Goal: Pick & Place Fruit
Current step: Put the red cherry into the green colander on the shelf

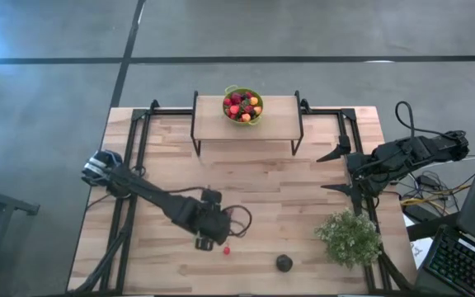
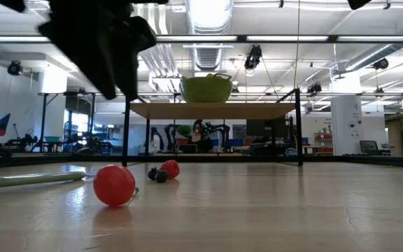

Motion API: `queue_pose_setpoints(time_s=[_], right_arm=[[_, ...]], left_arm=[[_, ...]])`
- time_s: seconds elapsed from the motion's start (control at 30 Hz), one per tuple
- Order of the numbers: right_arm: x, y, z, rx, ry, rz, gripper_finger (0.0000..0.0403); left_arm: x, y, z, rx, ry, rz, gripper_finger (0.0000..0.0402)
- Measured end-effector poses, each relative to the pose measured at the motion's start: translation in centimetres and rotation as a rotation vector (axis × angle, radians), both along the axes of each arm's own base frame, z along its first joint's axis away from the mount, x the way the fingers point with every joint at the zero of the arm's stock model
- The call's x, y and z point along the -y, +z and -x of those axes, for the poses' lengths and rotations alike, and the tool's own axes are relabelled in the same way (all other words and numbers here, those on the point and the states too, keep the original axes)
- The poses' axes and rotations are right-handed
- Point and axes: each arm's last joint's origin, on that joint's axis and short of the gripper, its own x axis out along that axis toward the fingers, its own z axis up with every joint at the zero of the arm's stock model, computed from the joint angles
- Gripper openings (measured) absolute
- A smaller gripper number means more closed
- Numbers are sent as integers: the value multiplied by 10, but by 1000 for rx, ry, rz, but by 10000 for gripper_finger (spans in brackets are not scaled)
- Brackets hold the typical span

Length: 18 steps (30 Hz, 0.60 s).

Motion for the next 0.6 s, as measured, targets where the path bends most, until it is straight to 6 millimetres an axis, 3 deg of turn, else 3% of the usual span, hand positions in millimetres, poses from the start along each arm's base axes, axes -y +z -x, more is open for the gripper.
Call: queue_pose_setpoints(time_s=[0.37, 0.6], right_arm=[[0, 0, 0, 0, 0, 0, 363], [0, 0, 0, 0, 0, 0, 363]], left_arm=[[42, 3, 5, 122, -276, 67, 208], [50, -1, 8, 148, -460, -8, 208]])
